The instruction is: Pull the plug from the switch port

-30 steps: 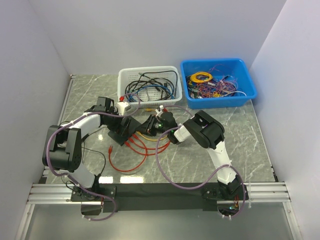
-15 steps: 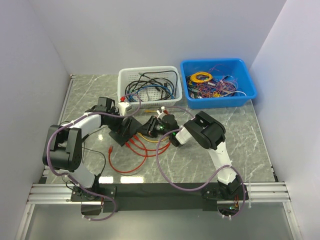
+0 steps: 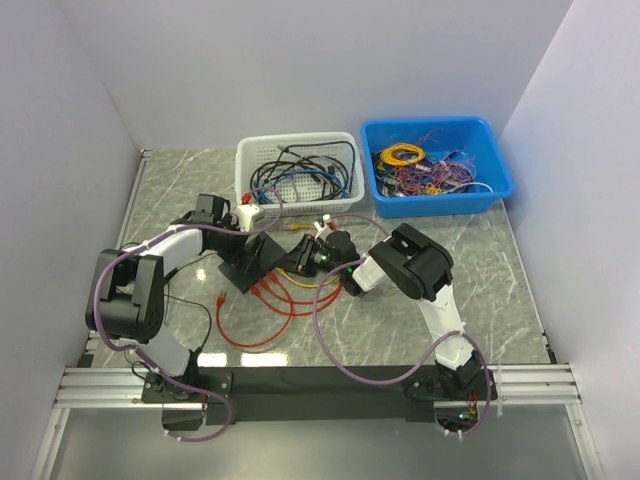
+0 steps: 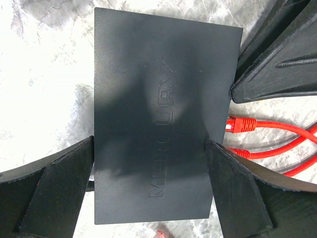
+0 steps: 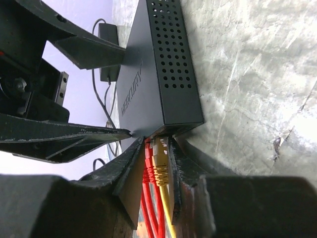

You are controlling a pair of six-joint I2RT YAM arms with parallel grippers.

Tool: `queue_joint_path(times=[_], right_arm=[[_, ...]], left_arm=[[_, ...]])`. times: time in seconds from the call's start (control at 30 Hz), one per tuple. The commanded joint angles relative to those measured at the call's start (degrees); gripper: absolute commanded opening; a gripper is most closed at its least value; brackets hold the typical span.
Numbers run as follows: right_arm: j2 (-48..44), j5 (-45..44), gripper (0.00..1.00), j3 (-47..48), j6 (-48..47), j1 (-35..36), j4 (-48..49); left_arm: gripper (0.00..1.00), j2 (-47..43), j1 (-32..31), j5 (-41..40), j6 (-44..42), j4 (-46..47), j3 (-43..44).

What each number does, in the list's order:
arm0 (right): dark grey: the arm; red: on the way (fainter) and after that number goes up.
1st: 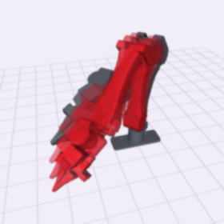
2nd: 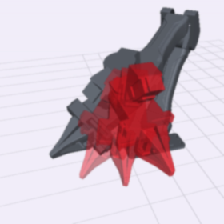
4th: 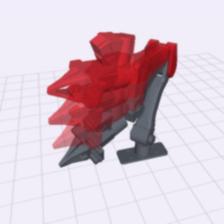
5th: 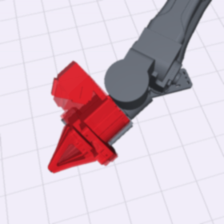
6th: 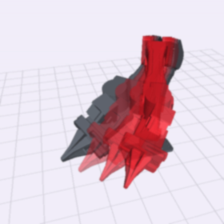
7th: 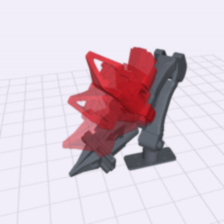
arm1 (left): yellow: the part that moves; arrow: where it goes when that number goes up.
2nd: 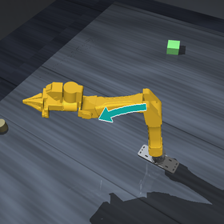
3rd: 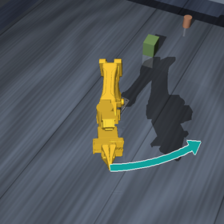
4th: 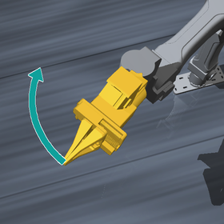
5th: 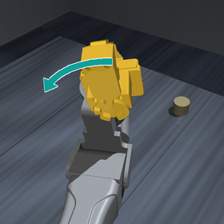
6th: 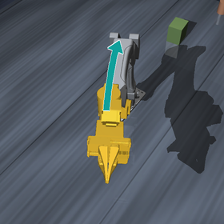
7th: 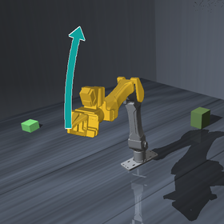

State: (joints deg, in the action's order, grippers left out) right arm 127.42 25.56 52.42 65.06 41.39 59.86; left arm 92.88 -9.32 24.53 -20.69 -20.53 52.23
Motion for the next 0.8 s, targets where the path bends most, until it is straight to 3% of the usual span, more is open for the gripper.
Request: queue_joint_path(times=[0.0, 0.1, 0.2, 0.4, 0.6, 0.77], right_arm=[[2.05, 3.35, 0.29, -3.56, -2.3, 0.71, -6.86], [1.44, 4.58, 0.36, -2.86, -4.23, 0.71, -8.25], [0.47, 3.36, 0.26, -2.94, -5.82, 0.54, -10.63], [-0.15, 3.62, 0.15, -3.12, -5.82, 0.36, -10.46], [0.11, 3.09, 0.11, -2.94, -4.85, 0.1, -9.85], [0.38, 3.7, 0.0, -1.8, -4.15, 0.1, -10.2]], left_arm=[[0.97, 3.71, -0.87, -4.06, -2.52, -4.95, -2.13], [0.98, 3.19, -0.87, -3.53, -2.86, -5.65, -1.95], [0.99, 0.21, -0.87, 1.03, -4.1, -6.88, -1.78], [0.99, -2.44, -2.45, 3.23, -5.06, -9.52, -1.34], [0.99, -3.76, -4.83, -1.42, -5.07, -7.15, -4.5], [0.99, -4.2, -7.19, 0.77, -4.8, -8.2, -3.89]])
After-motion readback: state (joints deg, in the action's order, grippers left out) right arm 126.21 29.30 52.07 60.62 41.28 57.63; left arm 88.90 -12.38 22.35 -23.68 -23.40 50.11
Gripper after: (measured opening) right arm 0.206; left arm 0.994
